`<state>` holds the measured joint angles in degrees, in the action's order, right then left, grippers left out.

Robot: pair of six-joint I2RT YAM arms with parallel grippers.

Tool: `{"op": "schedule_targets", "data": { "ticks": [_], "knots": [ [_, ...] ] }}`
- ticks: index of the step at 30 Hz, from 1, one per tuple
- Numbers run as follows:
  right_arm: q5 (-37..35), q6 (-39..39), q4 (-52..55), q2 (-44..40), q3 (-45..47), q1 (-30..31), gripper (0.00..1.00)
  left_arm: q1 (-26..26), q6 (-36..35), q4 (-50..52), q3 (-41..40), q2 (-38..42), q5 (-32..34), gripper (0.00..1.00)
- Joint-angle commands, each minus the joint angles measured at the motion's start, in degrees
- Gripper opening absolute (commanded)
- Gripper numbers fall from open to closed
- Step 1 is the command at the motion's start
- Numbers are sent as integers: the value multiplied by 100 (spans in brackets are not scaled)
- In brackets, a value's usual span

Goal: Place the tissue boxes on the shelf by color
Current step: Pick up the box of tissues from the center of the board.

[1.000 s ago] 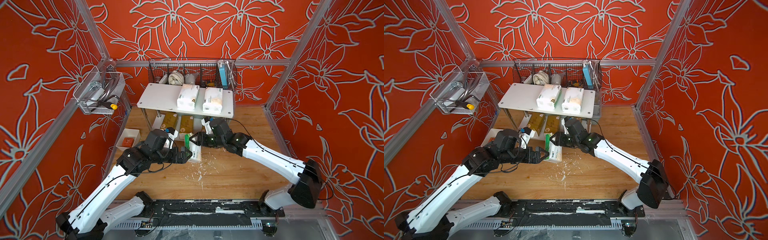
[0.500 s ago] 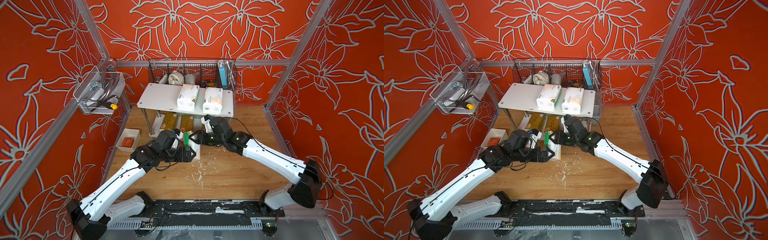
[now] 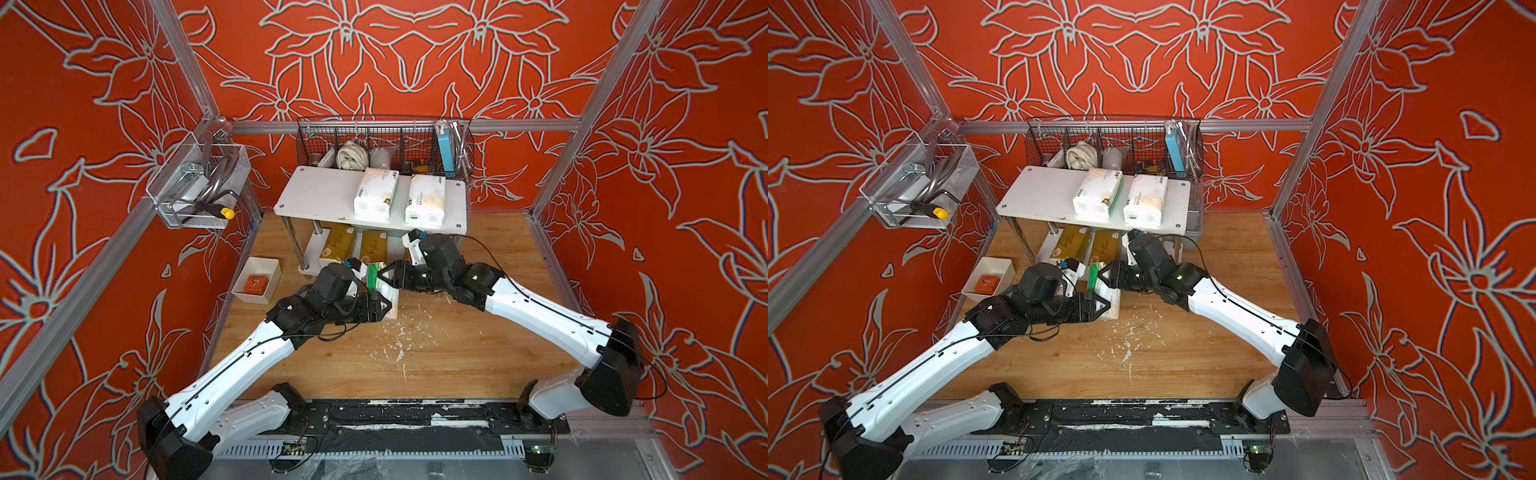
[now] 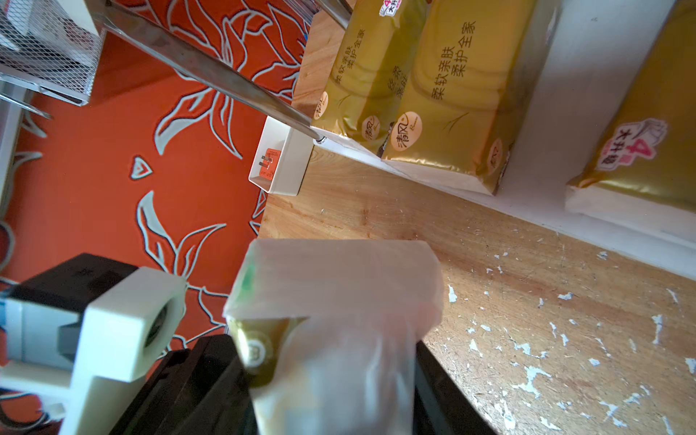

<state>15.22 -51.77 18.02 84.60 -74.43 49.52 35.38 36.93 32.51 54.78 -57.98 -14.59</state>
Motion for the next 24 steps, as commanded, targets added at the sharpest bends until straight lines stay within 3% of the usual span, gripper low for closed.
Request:
{"op": "schedule_targets", "data": {
  "ticks": [1, 4, 7, 16, 24],
  "knots": [
    [-19, 56, -69, -84, -193, 32, 63, 31, 51, -275, -37, 273, -53, 64],
    [-88, 86, -17, -176, -214, 24, 85, 31, 157, -264, -56, 395, -19, 56],
    [-150, 99, 16, -373, -218, -3, 99, 31, 281, -159, -40, 575, 2, 53],
    [-248, 24, 319, -1670, 324, -153, 99, 31, 210, 1124, 726, 1181, 586, 51],
    [-142, 82, 866, -2651, 954, -153, 99, -135, -862, 2499, 2942, 442, 1221, 52]
  ]
}}
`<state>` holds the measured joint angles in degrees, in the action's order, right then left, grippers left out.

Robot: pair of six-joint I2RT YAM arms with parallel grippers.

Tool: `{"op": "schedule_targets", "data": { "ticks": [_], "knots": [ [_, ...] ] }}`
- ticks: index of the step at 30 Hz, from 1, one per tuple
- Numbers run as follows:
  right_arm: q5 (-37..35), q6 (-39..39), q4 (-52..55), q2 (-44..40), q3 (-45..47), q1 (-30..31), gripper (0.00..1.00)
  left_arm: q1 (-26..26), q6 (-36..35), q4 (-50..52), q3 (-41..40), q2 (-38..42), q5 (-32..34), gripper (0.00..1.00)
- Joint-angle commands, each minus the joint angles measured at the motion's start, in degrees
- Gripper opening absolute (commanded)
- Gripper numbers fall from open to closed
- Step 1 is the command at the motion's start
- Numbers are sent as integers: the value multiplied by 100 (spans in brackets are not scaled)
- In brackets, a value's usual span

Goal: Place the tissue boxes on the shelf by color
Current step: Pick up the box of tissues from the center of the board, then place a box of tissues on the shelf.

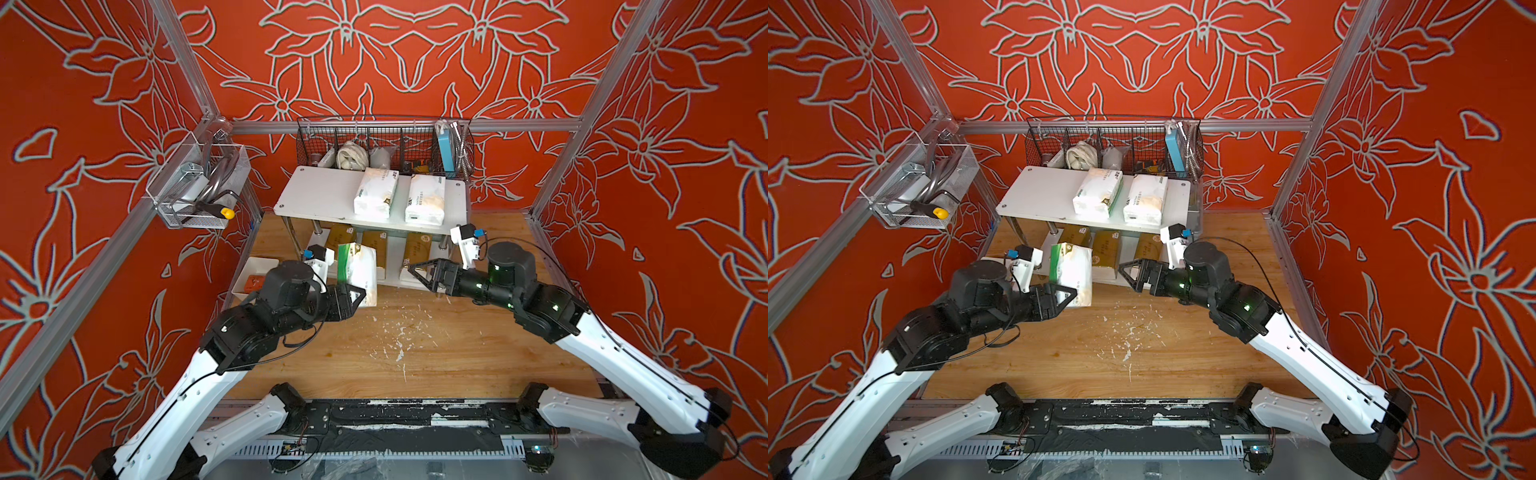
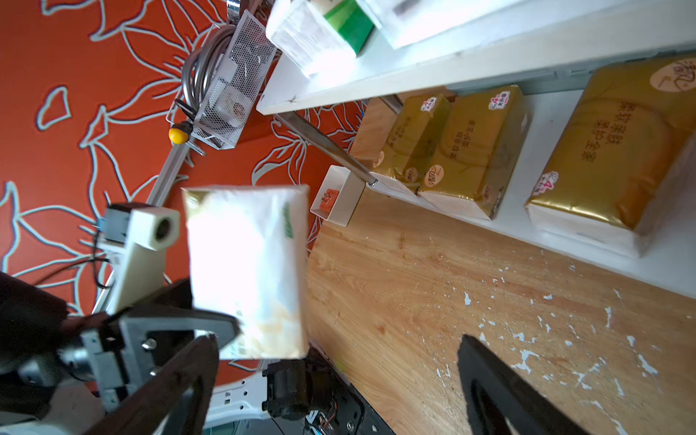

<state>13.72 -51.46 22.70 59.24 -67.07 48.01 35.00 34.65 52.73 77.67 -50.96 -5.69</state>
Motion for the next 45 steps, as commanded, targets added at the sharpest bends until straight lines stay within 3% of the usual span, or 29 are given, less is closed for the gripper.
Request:
{"op": "schedule_targets", "data": {
  "ticks": [1, 4, 8, 10, 14, 23, 31, 45],
  "knots": [
    [23, 50, 423, -176, 282, -2, 99, -188, -793, 566, 950, -411, 324, 52],
    [52, 38, 474, -350, 484, -2, 99, -732, -1223, 758, 1894, -1030, 48, 53],
    [61, 16, 540, -497, 697, -2, 99, -1945, -1391, 590, 2811, -1722, -1180, 53],
    [52, 31, 592, -552, 760, -1, 99, -2085, -1504, 546, 3262, -2080, -1230, 53],
    [19, 108, 780, -672, 801, -2, 99, -2617, -1506, 395, 4044, -2795, -1927, 52],
    [-156, 236, 1303, -984, 871, -2, 99, -4167, -749, -676, 4381, -3576, -3730, 52],
    [-216, 306, 1580, -1047, 875, -10, 99, -4649, 38, -1722, 4104, -4041, -5053, 52],
    [-167, 261, 1481, -863, 932, -11, 99, -4889, -210, -1226, 3787, -4396, -5550, 55]
  ]
}}
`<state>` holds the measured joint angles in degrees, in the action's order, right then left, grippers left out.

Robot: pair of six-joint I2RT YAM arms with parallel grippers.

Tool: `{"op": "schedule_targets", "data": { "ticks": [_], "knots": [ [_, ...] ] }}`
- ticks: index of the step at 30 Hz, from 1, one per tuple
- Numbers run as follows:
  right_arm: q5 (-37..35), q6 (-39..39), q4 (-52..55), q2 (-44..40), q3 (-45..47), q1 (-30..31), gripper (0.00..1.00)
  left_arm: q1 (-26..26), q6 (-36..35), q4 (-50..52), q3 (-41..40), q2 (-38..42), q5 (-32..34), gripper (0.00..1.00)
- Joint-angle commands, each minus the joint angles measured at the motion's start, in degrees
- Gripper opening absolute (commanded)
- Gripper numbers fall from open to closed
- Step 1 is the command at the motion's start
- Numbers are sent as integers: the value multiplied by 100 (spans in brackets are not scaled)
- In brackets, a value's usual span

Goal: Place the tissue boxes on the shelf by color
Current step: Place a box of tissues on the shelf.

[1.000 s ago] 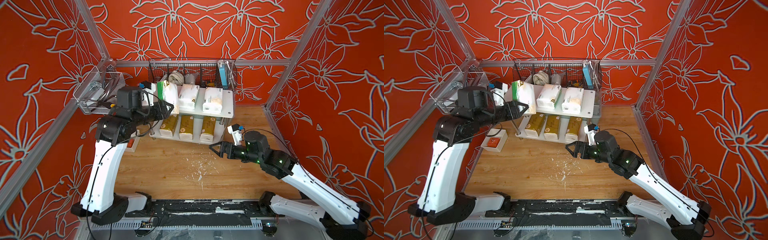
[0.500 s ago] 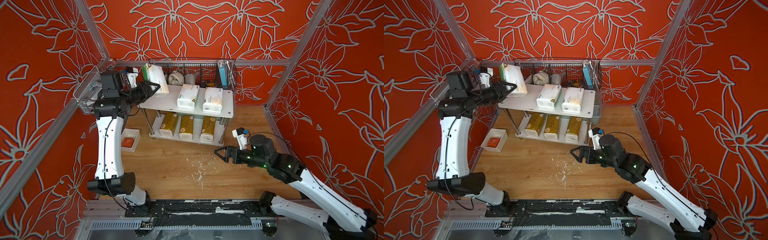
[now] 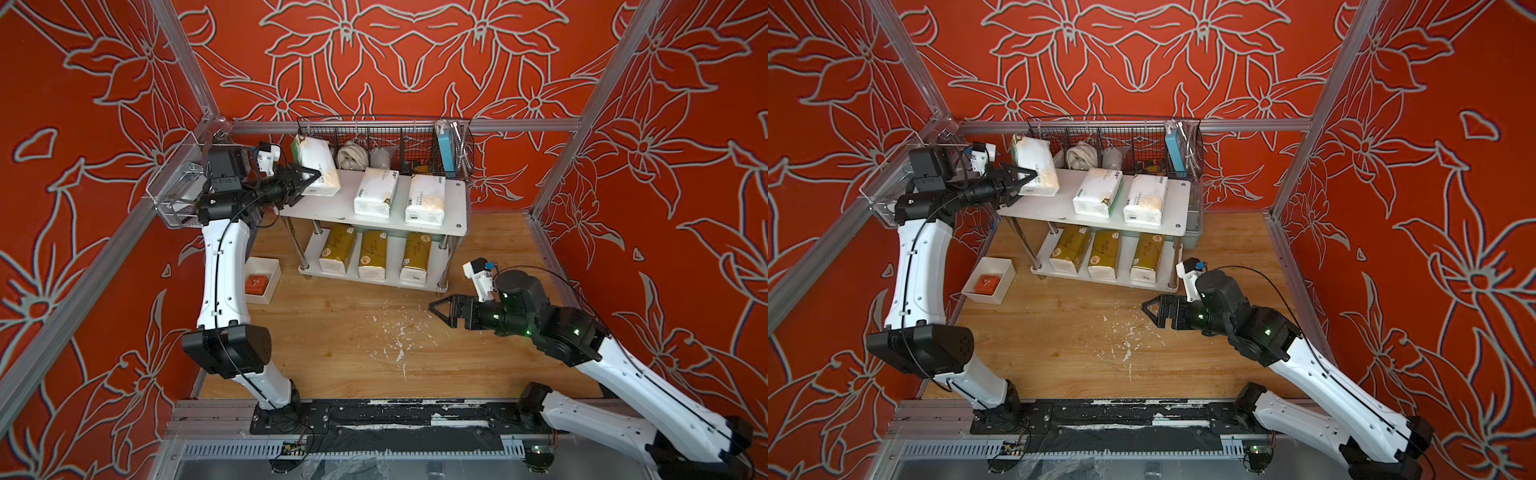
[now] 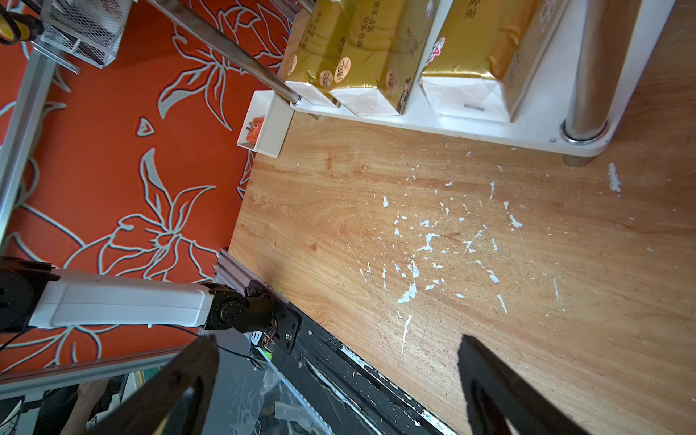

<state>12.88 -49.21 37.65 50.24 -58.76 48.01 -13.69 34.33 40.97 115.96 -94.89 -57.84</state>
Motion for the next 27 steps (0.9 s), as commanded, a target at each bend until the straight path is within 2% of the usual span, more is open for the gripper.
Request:
{"op": "schedule_targets", "data": {
  "ticks": [1, 10, 17, 20, 21, 22, 27],
  "knots": [
    [-84, 42, -20, 34, 102, -11, 99, -26, -182, -31, -68, -16, -375, 55],
    [-110, 10, -56, 59, 119, -10, 99, -33, -177, 128, -271, -198, -544, 60],
    [-128, 15, -58, 65, 133, -10, 99, -67, -270, 297, -259, -249, -394, 69],
    [-128, 9, -72, 65, 137, -11, 99, -120, -266, 311, -245, -194, -151, 84],
    [-128, 16, -67, 65, 137, -10, 99, -129, -290, 324, -249, -156, -32, 95],
    [-128, 19, -67, 65, 137, -11, 99, -141, -294, 332, -261, -116, 80, 99],
    [-136, 17, -65, 40, 145, -9, 99, -178, -447, 526, -217, 87, 645, 99]
  ]
}}
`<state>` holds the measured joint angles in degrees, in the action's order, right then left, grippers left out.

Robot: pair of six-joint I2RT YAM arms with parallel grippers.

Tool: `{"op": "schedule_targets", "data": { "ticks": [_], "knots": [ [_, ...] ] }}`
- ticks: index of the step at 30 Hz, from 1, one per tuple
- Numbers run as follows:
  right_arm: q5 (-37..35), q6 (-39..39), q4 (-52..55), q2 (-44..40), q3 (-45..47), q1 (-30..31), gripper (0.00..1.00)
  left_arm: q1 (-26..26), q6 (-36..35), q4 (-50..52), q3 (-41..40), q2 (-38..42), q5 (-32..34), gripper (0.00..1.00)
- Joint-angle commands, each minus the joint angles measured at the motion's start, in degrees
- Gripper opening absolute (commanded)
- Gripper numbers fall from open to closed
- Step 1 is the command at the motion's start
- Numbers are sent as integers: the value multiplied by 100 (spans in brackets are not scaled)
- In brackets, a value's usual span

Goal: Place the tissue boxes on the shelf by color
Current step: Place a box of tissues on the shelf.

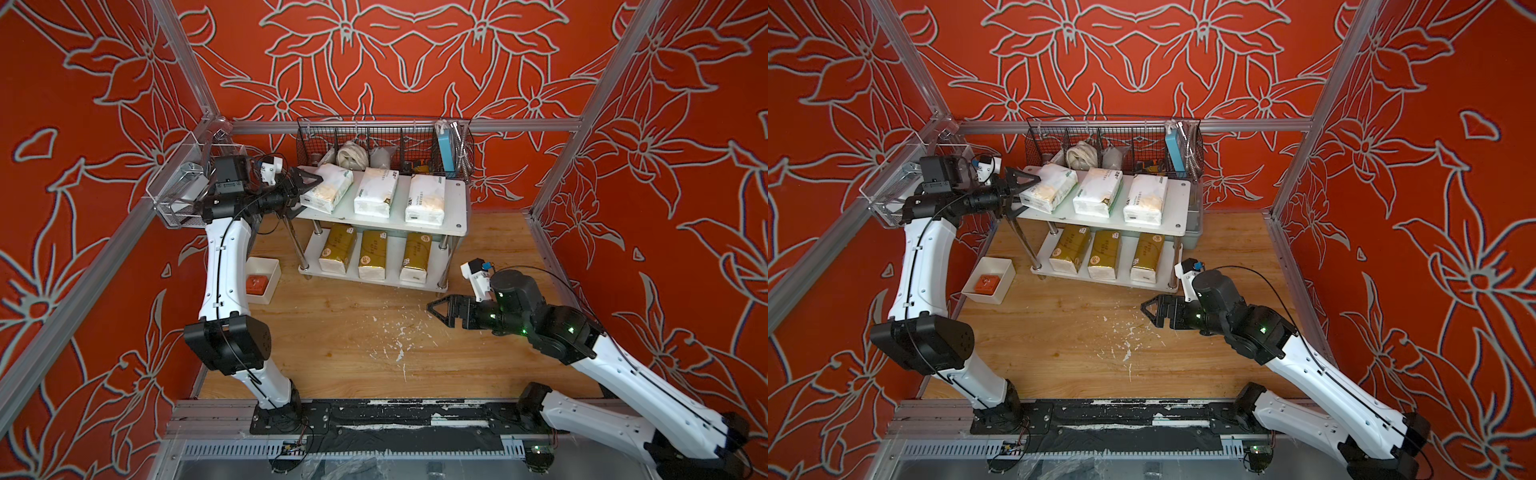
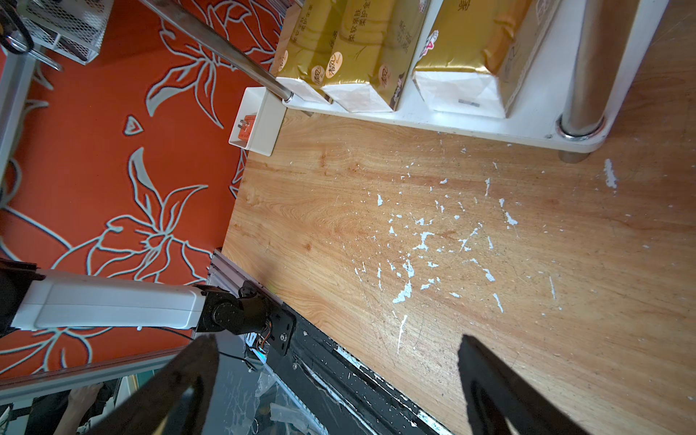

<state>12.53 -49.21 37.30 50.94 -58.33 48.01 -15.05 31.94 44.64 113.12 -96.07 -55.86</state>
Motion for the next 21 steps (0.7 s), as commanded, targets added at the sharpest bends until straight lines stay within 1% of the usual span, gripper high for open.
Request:
{"op": "schedule_targets", "data": {
  "ticks": [1, 6, 11, 15, 18, 21],
  "knots": [
    [-99, 15, -30, -26, 102, -11, 99, -54, -232, 203, 72, 240, 534, 99],
    [-111, 8, -30, -31, 93, -3, 99, -54, -328, 307, -23, 458, 748, 99],
    [-128, -13, -48, -30, 98, -11, 99, -28, -300, 162, -399, 739, 665, 99],
    [-118, -30, -80, 1, 102, -10, 99, 17, -302, 77, -666, 941, 728, 99],
    [-158, -34, -36, 10, 69, -10, 99, 14, -430, 201, -708, 1066, 1013, 99],
    [-241, -10, 51, -23, 41, -11, 99, 17, -730, 517, -566, 1211, 1547, 99]
  ]
}}
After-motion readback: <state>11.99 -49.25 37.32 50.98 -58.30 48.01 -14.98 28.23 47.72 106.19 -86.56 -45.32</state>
